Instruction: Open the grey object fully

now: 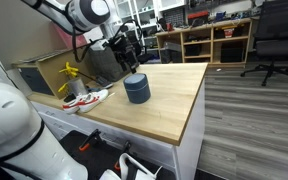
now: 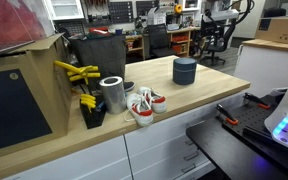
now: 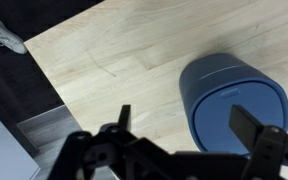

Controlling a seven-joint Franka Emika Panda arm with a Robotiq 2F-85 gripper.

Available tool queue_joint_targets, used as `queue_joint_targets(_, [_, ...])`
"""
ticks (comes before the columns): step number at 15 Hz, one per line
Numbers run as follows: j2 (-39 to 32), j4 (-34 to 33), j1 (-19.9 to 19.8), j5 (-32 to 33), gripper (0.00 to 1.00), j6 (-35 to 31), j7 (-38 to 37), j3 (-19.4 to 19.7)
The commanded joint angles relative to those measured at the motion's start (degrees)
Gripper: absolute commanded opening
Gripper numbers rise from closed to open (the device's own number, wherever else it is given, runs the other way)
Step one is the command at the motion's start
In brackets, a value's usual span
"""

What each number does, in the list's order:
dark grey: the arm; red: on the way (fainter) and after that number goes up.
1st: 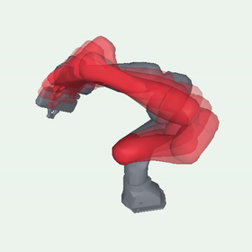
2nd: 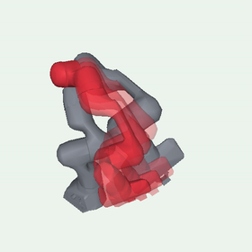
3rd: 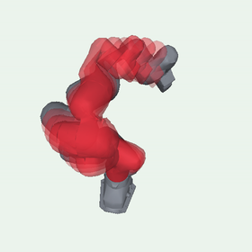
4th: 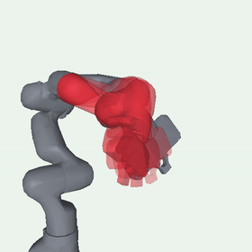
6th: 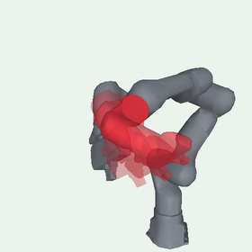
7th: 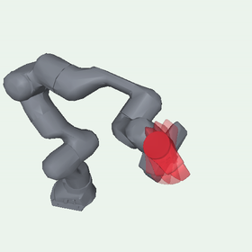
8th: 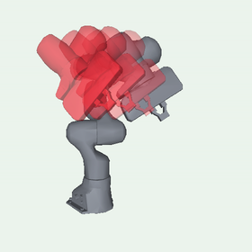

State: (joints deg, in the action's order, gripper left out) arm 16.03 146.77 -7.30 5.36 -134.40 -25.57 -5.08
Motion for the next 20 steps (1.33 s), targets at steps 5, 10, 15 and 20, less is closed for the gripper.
queue_joint_targets(5, [-12.75, -9.85, 3.48, -2.63, 0.72, -0.35, -1.84, 0.87])
queue_joint_targets(10, [-15.54, -11.33, 5.82, -5.14, 0.34, -2.02, -2.85, 1.24])
queue_joint_targets(15, [-16.16, -12.81, 6.61, -4.4, 0.01, -4.15, -3.93, 1.55])
queue_joint_targets(20, [-16.62, -12.22, 6.6, 0.46, 0.0, -4.39, -7.75, 1.97])
